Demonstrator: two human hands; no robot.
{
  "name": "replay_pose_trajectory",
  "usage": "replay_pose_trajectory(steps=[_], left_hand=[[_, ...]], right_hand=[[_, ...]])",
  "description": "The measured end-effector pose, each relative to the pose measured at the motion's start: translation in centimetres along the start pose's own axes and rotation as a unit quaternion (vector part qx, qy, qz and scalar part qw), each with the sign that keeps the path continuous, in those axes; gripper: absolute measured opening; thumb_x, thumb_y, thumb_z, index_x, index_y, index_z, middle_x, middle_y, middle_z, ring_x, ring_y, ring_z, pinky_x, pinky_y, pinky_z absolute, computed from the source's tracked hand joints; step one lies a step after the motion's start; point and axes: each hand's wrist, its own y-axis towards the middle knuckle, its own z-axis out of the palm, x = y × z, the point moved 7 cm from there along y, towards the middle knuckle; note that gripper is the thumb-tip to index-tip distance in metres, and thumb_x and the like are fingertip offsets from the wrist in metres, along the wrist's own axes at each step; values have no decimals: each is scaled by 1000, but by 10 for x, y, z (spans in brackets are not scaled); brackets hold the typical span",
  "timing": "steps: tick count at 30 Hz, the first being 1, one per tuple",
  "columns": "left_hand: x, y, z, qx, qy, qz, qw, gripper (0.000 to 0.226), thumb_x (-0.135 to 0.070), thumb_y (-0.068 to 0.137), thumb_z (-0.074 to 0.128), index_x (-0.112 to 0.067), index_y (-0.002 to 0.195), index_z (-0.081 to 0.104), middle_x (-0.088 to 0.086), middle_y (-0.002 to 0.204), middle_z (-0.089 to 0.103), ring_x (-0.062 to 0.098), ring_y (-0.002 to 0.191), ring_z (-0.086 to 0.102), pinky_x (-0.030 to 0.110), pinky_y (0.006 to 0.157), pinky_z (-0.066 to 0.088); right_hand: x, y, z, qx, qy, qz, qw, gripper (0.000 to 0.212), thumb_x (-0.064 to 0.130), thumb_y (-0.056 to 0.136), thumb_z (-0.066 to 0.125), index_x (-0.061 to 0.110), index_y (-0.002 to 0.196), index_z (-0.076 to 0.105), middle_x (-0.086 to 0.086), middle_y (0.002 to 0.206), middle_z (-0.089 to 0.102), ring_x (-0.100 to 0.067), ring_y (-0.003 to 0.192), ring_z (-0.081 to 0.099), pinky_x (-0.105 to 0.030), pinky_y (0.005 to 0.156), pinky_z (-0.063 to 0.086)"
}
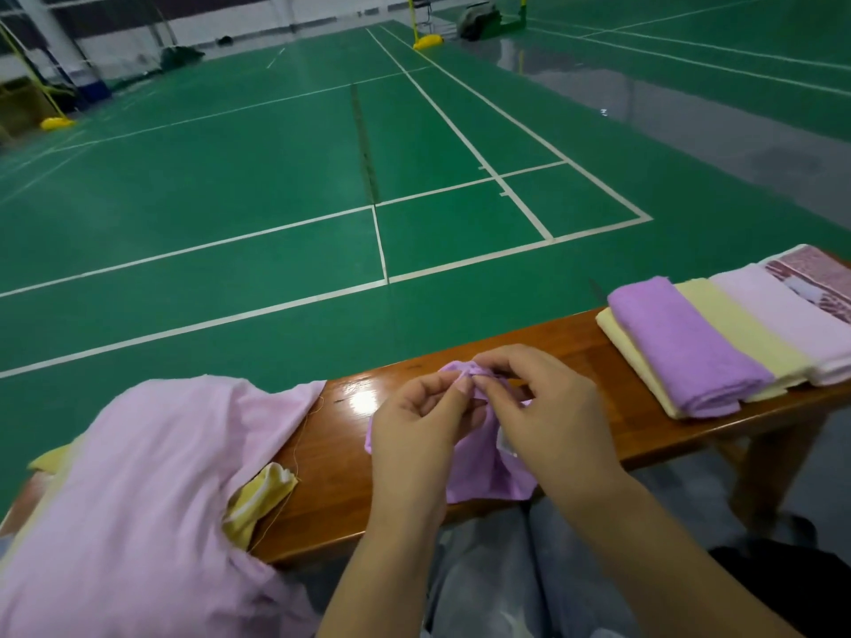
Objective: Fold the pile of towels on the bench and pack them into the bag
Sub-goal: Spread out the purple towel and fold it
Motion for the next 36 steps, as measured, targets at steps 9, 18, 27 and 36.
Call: replay_pose_trajectory(steps=[9,18,27,36], left_hand=[[-1,-2,8,39,-96,-50,993,38,14,91,45,-13,96,71,7,96,75,18,93,71,26,78,59],[-2,12,-38,-47,71,60,995,50,15,83,51,-31,103,59,-6,116,63,13,108,58,16,79,51],[13,43,-43,104,35,0,994,56,-20,66,83,-23,118,63,-2,111,70,19,107,65,33,89,54],[-69,41,-48,75,-32,155,985,19,-26,66,76,-29,84,78,-9,85,72,8,85,62,26,78,51]], right_hand=[[-1,7,5,72,-11,-5,997,27,22,86,68,24,113,65,9,105,65,-1,93,57,-4,77,42],[-1,26,-4,121,238,97,959,24,6,90,61,30,94,60,12,95,67,3,89,64,-13,74,51],[36,46,-33,156,383,47,909,26,-7,89,52,16,96,61,11,82,66,-2,80,64,-16,71,51],[15,73,-72,-8,331,47,942,27,-6,89,56,21,92,59,5,86,61,-2,80,58,-27,83,52]])
